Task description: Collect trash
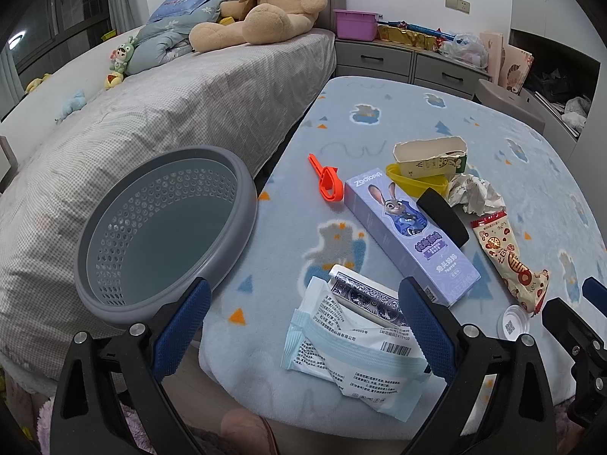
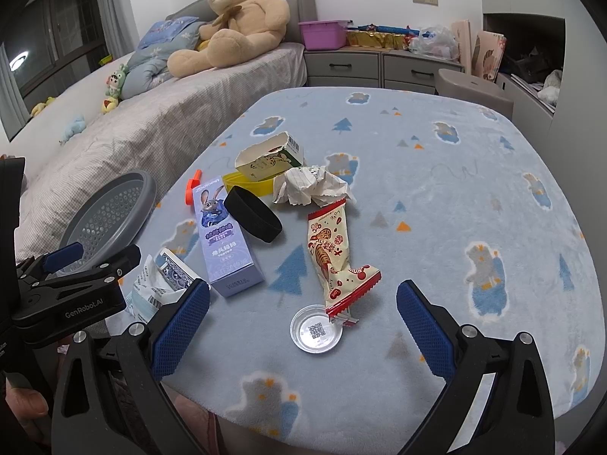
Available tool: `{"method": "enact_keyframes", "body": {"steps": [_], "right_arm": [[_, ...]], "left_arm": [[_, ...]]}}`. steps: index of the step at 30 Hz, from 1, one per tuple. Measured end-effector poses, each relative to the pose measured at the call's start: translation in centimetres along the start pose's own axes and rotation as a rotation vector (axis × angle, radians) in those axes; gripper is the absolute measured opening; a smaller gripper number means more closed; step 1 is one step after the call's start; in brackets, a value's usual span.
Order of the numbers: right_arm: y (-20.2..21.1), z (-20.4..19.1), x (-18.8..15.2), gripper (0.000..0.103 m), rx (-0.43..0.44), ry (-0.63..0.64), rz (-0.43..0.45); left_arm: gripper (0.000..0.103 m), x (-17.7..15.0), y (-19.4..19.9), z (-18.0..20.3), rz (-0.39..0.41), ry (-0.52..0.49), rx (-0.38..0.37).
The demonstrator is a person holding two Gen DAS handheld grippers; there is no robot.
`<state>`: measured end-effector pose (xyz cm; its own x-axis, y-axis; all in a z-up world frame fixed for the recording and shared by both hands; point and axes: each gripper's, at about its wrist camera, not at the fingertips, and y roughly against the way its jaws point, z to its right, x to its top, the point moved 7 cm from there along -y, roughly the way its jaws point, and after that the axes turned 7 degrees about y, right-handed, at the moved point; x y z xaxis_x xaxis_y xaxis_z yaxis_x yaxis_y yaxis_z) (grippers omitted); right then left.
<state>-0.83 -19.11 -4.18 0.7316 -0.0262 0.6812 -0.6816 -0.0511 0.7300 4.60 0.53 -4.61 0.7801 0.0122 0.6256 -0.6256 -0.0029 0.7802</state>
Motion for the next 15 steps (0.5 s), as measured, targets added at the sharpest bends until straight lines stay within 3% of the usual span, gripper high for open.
{"method": "enact_keyframes", "body": {"steps": [15], "right_arm": [[0.02, -0.09, -0.04, 0.097, -0.002, 0.0, -0.001]], "left_arm": [[0.095, -0.12, 0.02, 0.12, 0.002, 0.001, 0.0]]}}
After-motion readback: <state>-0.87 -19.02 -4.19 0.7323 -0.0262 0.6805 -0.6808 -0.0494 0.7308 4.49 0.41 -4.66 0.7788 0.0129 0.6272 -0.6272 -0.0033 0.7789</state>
